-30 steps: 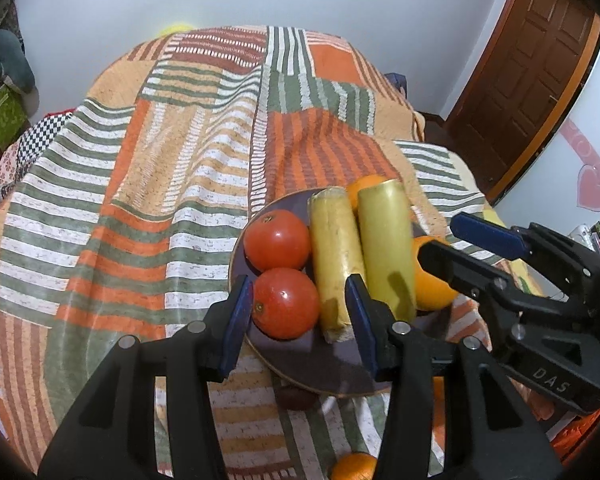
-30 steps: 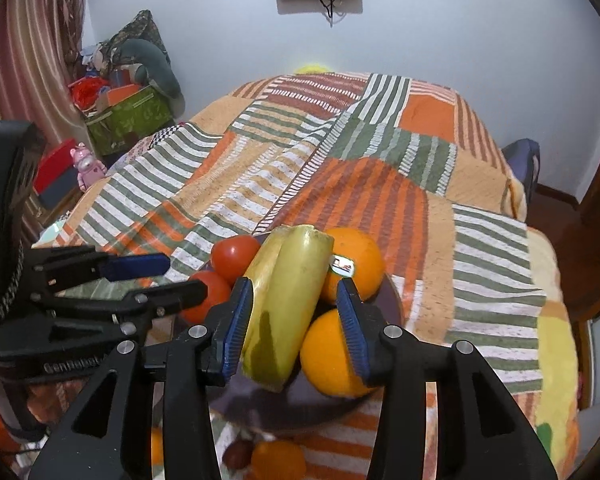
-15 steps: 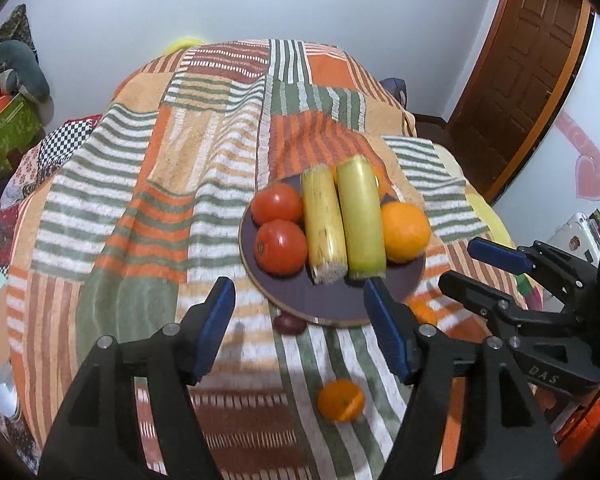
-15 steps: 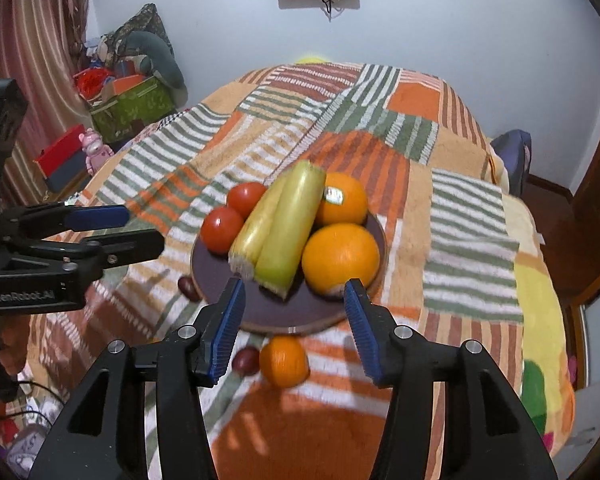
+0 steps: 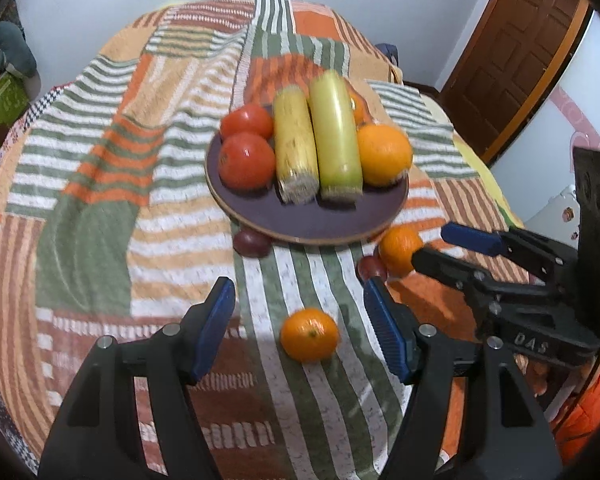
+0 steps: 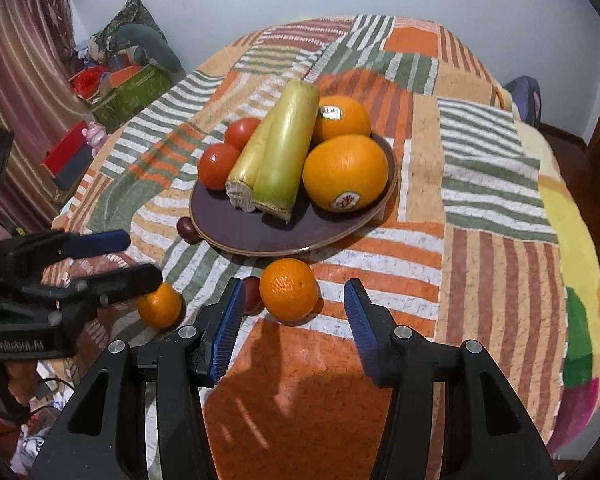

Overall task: Organize fruits
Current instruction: 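Grasp a small mandarin with the right tool while the left tool grasps another mandarin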

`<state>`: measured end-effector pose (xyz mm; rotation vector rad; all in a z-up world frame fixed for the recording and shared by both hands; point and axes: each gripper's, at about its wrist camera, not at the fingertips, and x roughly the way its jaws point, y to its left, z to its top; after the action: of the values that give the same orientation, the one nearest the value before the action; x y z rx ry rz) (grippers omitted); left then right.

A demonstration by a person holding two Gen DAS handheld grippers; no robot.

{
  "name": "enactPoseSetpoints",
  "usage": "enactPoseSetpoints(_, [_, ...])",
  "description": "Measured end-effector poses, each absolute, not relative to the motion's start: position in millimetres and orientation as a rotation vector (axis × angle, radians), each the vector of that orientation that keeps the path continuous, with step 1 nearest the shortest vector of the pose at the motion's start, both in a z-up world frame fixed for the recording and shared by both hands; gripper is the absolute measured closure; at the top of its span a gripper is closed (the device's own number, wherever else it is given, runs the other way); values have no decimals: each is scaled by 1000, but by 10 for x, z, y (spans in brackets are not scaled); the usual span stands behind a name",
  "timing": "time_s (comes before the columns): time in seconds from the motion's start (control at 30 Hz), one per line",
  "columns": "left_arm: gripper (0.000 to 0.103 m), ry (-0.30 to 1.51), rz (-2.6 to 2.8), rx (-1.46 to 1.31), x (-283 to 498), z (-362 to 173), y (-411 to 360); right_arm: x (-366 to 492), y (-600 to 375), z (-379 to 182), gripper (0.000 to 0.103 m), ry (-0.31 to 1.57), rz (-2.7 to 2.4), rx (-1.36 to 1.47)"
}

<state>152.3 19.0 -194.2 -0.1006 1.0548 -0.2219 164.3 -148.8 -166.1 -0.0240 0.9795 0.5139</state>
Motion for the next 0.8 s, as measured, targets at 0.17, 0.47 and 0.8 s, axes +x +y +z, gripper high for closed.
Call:
enactPoseSetpoints(0.17, [39,1091,-238,-105,1485,-2089,160,1693,-1474,-1743,62,1008,523,-18])
enactPoseSetpoints(0.47, [57,1122,-266,-108,1465,-2217,120,1715,-1388,-1780,68,1020,553,-36])
enactPoseSetpoints(0.8, [68,1128,-276,-130,1461,-2249,159,1731,-1390,-1770,71,1020,554,-34])
